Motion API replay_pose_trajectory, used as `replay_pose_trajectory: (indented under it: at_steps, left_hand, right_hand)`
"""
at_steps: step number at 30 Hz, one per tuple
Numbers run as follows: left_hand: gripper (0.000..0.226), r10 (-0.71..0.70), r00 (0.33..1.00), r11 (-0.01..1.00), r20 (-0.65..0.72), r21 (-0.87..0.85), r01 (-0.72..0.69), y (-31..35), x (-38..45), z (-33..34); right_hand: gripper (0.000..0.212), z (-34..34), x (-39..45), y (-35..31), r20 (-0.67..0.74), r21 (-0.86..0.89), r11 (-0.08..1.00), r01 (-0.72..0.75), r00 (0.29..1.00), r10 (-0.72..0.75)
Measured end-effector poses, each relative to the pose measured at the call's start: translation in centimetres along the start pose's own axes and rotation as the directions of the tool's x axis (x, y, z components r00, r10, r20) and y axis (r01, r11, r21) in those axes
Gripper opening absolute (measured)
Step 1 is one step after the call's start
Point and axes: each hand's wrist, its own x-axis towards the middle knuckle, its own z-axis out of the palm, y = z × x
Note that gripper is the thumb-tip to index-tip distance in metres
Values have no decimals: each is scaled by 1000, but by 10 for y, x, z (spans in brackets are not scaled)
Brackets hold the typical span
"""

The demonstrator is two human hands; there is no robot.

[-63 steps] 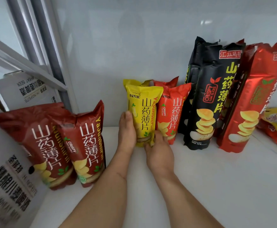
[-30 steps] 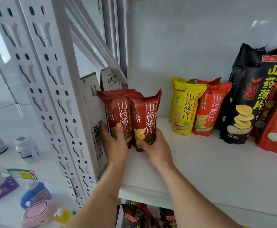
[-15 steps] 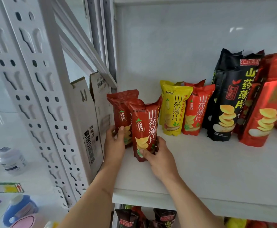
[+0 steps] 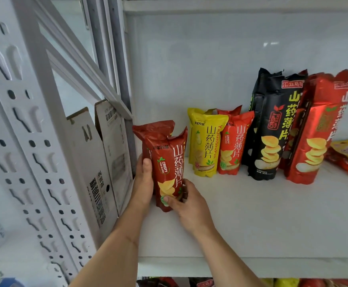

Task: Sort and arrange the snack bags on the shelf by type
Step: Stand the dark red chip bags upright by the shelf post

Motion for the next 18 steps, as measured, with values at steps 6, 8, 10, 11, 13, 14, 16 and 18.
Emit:
replay_pose_trajectory:
  at_steps: [6, 8, 10, 11, 13, 14, 16, 18]
  left_hand:
    - [87, -131, 991, 982, -1, -141, 130, 3, 15, 18]
    - [85, -159, 987, 974, 23, -162, 160, 2, 23, 22]
    - [84, -153, 987, 973, 39, -166, 157, 0, 31, 26]
    - [81, -151, 988, 974, 37, -167, 155, -1, 35, 28]
    - [73, -148, 988, 974, 42, -169, 153, -4, 43, 32]
    - [71, -143, 988, 974, 52, -169, 150, -6, 48, 34]
    - [70, -137, 988, 974, 73, -174, 148, -8, 57, 39]
    - [74, -145, 985, 971, 89, -177, 159, -12, 66, 43]
  right_hand:
    - [62, 4, 8, 4, -86, -58, 998, -31, 996, 26]
    - [64, 5, 12, 5, -104, -81, 996, -41, 994, 33]
    - [65, 6, 18, 6, -126, -94, 994, -56, 991, 44]
    - [65, 6, 21, 7, -137, -101, 993, -64, 989, 50]
    - [65, 5, 29, 7, -162, -123, 989, -78, 985, 57]
    - [65, 4, 33, 8, -177, -135, 988, -80, 983, 56]
    - [64, 2, 42, 9, -205, -150, 985, -80, 977, 48]
    - [63, 2, 51, 11, -228, -154, 985, -80, 973, 44]
